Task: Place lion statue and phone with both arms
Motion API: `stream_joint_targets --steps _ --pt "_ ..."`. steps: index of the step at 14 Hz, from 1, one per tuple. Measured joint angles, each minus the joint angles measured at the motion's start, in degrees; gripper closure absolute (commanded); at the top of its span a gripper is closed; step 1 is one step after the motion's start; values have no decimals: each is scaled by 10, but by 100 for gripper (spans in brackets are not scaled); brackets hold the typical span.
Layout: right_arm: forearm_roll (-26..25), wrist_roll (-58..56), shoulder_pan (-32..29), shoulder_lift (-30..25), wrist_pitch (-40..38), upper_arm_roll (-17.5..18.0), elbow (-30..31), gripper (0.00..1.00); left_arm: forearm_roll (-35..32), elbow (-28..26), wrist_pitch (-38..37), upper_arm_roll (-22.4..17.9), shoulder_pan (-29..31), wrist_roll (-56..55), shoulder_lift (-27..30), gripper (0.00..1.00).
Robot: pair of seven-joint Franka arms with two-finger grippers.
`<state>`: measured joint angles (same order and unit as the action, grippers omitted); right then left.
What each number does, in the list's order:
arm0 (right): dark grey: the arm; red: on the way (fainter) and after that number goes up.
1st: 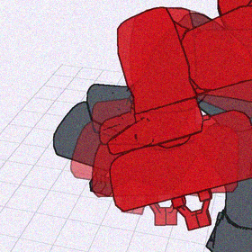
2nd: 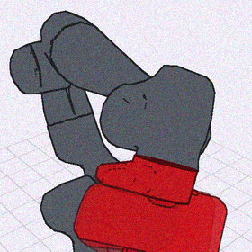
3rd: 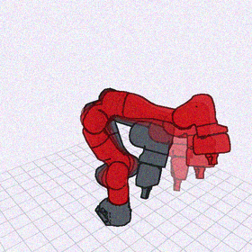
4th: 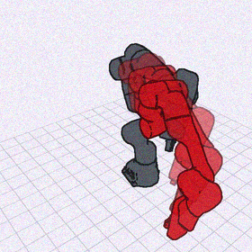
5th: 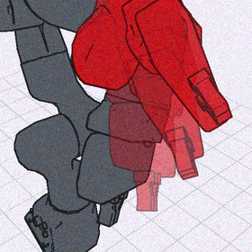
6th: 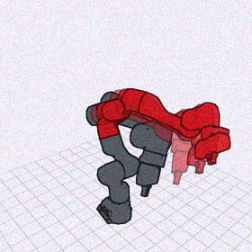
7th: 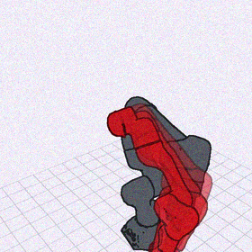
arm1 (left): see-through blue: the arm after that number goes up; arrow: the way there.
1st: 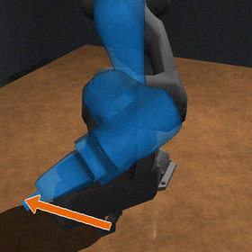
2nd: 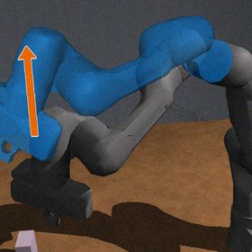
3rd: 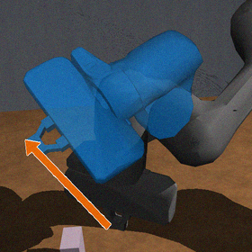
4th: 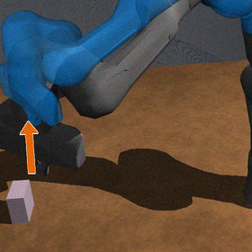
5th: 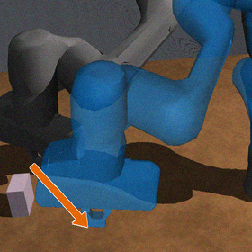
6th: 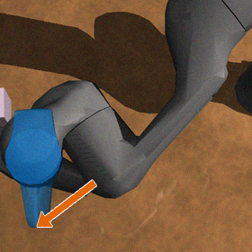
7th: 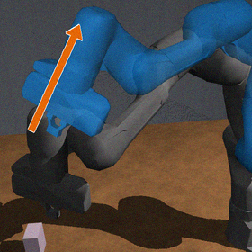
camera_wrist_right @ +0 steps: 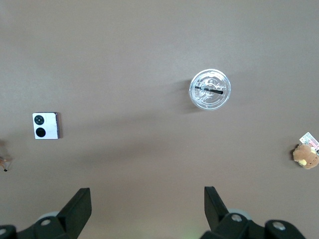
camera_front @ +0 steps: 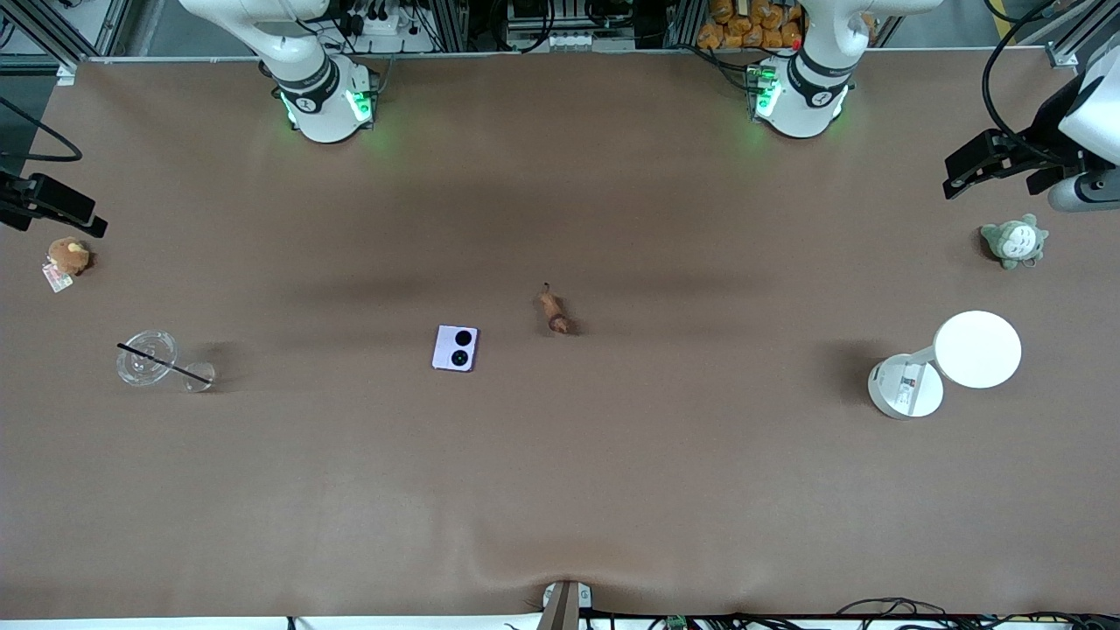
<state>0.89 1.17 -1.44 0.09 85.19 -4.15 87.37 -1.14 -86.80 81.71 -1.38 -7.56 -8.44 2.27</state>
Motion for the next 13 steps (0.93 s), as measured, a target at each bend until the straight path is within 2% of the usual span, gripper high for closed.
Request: stream_joint_targets --steps 13 --pt "0 0 0 0 0 0 0 0 0 5 0 -3 3 0 -16 0"
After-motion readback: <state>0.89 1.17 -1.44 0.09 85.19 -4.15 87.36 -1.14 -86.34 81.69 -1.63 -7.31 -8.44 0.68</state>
